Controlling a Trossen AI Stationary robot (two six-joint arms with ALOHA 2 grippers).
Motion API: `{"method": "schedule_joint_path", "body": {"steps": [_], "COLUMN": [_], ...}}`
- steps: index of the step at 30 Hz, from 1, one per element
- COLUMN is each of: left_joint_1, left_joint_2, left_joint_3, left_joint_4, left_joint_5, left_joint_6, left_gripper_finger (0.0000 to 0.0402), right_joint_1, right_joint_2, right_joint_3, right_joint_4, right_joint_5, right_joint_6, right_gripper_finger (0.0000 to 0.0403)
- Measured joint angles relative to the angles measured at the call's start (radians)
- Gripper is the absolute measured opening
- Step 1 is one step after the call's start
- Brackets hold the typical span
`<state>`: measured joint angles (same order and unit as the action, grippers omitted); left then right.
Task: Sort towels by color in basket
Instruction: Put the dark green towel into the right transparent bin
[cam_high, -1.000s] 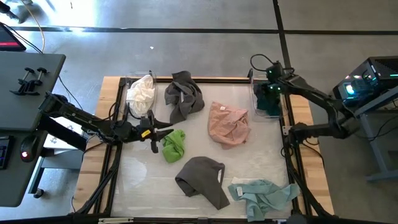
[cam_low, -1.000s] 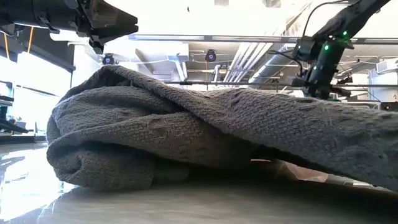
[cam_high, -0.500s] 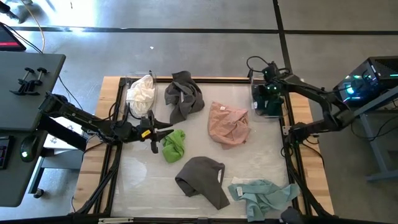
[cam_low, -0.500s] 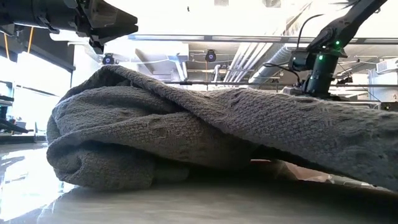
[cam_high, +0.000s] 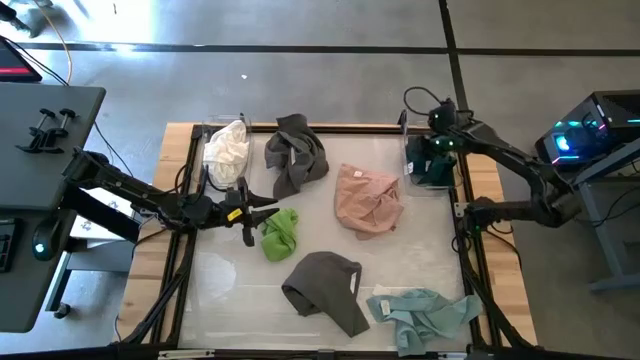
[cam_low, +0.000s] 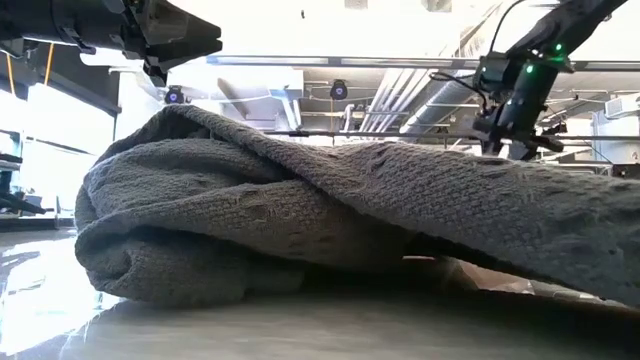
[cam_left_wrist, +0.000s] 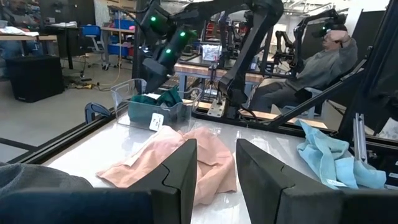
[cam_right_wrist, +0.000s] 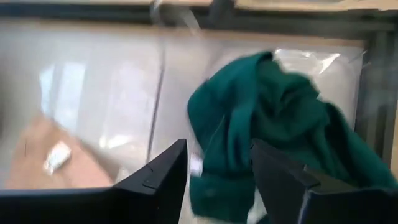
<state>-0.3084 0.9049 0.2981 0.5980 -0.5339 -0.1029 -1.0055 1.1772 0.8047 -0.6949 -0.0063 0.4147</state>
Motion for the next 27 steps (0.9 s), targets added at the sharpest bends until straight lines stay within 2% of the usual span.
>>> {"method": "schedule_joint_path", "body": {"steps": [6,12,18,27], "left_joint_1": [0.000,0.000,0.000,0.000], "left_joint_2": [0.000,0.000,0.000,0.000], "left_joint_3": [0.000,0.000,0.000,0.000], "left_joint_4": [0.002,0.002,-0.002,-0.010], "left_joint_5": [0.000,-0.003,-0.010,-0.010], "left_joint_6": [-0.001,0.000,0.000,0.000], "left_gripper_finger": [0.0101,0.0101,0.0101,0.0101], "right_joint_1": [0.108,0.190,0.241,0.243], "right_joint_2": [-0.054,-0.034,0.026,0.182], "right_joint_3": [0.000,0.000,0.000,0.001], "right_joint_4": [-0.164,-0.325,-0.361,-0.316], "right_joint_5": [0.222,0.317,0.328,0.263], "right_joint_6": [-0.022,0.068,0.109,0.064], "right_gripper_finger": [0.0142,0.0124,0.0111,0.0096]}}
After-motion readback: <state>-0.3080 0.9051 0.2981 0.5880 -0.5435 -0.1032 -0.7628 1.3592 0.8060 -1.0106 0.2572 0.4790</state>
